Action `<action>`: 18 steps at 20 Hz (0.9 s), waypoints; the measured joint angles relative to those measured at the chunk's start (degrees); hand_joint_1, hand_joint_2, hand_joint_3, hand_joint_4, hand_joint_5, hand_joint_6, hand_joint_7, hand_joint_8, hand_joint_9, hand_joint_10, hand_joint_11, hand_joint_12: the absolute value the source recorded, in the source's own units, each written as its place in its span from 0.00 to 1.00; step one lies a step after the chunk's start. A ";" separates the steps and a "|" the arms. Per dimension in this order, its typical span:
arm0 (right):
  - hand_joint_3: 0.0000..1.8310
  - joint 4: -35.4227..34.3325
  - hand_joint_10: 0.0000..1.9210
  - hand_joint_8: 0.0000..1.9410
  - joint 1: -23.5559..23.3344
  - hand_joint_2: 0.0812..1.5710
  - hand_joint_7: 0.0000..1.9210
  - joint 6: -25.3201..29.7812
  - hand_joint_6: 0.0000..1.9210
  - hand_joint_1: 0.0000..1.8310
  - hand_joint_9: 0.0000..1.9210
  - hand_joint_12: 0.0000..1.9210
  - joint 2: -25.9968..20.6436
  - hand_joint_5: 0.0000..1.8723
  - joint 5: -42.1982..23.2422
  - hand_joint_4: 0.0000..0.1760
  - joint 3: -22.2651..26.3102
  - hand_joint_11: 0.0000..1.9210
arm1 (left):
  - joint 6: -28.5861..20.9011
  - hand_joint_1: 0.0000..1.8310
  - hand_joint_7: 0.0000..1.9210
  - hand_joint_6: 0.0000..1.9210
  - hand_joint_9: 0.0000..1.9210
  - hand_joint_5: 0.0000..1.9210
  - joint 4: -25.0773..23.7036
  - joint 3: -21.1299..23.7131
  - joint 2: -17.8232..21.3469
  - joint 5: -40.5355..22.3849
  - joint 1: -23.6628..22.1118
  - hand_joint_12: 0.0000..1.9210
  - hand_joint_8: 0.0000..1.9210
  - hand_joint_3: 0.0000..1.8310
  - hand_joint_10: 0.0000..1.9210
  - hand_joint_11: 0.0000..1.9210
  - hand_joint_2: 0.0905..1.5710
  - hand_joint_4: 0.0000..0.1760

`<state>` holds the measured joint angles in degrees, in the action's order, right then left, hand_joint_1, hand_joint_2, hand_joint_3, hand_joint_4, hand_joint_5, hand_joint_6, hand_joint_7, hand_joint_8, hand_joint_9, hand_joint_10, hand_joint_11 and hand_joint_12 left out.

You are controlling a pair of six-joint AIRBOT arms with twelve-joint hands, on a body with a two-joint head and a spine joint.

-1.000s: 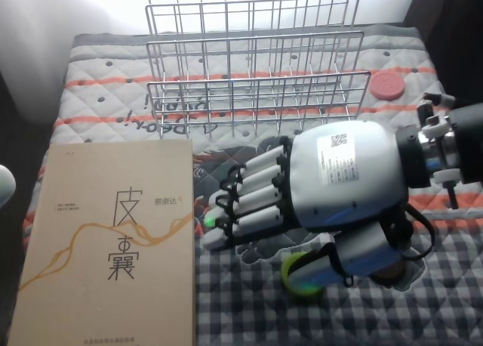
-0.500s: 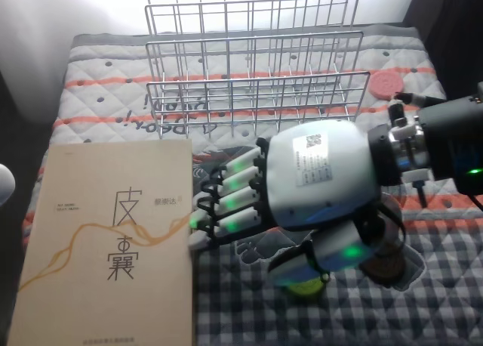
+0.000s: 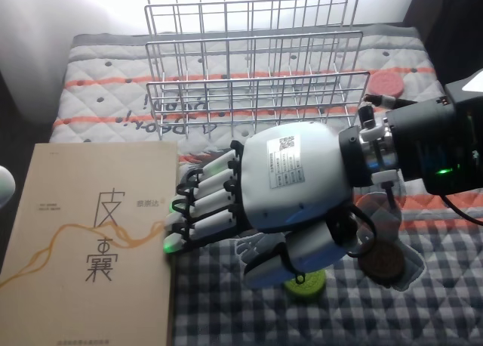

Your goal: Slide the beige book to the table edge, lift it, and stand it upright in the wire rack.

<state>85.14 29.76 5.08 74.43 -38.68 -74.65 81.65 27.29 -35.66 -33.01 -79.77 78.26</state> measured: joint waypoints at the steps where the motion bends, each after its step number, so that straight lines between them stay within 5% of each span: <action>1: 0.00 -0.07 0.01 0.00 0.00 0.93 0.11 0.02 0.00 0.00 0.11 0.34 0.22 0.10 0.00 0.00 -0.04 0.14 | -0.07 0.00 0.00 0.00 0.00 0.00 0.02 0.00 0.00 -0.02 0.00 0.00 0.00 0.00 0.00 0.00 0.75 0.00; 18: 0.00 -1.38 0.01 0.00 -0.07 0.94 0.10 0.07 0.00 0.00 0.11 0.35 4.46 0.10 -0.11 0.00 -4.22 0.08 | -0.55 0.00 0.00 0.00 0.00 0.00 0.04 -0.04 0.00 -0.74 0.00 0.00 0.00 0.01 0.00 0.00 0.78 0.00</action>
<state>83.77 29.69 5.15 78.89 -38.79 -78.87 81.10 27.33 -35.70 -33.01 -80.51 78.26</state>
